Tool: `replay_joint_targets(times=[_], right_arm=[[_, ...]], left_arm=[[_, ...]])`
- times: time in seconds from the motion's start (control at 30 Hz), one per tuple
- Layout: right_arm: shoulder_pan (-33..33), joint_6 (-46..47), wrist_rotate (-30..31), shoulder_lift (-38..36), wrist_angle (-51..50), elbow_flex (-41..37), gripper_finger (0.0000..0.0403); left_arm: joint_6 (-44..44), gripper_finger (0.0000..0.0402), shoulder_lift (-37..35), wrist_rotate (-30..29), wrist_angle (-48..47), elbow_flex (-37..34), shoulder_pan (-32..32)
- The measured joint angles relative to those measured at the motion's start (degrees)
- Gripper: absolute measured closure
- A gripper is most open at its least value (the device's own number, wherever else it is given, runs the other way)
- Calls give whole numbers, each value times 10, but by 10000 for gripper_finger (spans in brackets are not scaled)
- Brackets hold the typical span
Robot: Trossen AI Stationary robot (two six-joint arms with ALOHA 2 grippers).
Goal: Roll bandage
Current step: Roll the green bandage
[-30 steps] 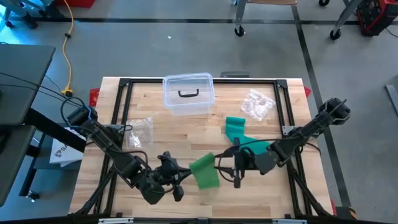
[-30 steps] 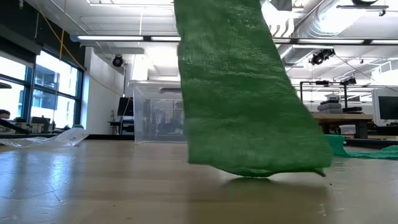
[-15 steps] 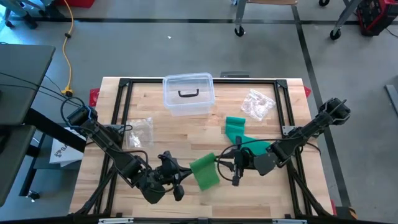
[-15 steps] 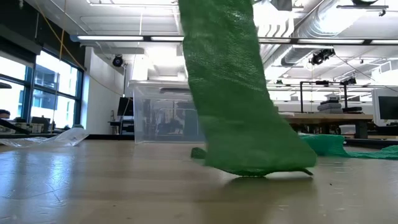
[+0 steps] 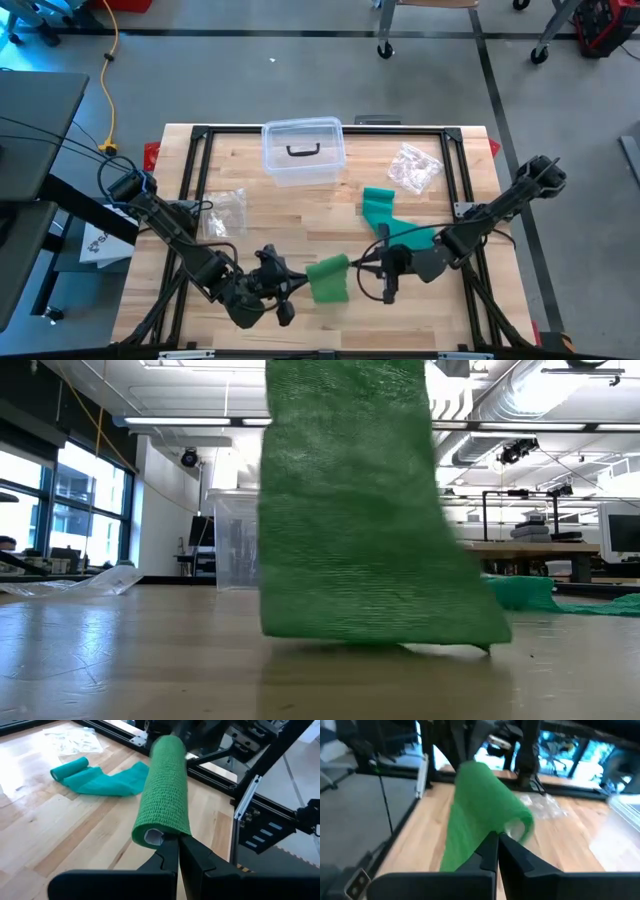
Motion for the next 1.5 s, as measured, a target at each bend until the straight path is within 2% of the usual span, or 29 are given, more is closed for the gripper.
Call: replay_joint_targets(times=[0.13,0.3,0.4,0.5,0.57,0.67,0.77,0.83,0.93,1.13,1.17,1.5], right_arm=[[0,31,25,-31,-35,0,402],[0,33,-22,-42,-36,1,389],[5,68,-55,-41,-66,1,360],[17,113,-68,-30,-80,-13,309],[22,122,-68,-15,-58,-31,274],[23,121,-65,14,35,-60,234],[16,112,-44,56,140,-77,220],[9,90,-43,81,193,-82,226],[3,71,-44,105,244,-82,260],[1,46,-66,109,275,-82,382],[5,44,-70,103,274,-82,392],[54,31,-80,18,275,-81,401]], left_arm=[[0,401,0,1,0,0,-4],[0,401,0,2,-1,0,-4],[0,401,0,2,-1,0,-3],[0,401,0,-2,-1,0,-5],[0,401,0,-2,0,0,-5],[0,401,0,-2,0,0,-5],[0,401,0,-2,0,0,-4],[0,401,0,-2,0,0,-3],[0,401,0,-3,0,0,-3],[1,401,0,-2,-2,0,-2],[1,401,0,-1,-3,0,-2],[-14,401,-1,4,-24,0,-2]])
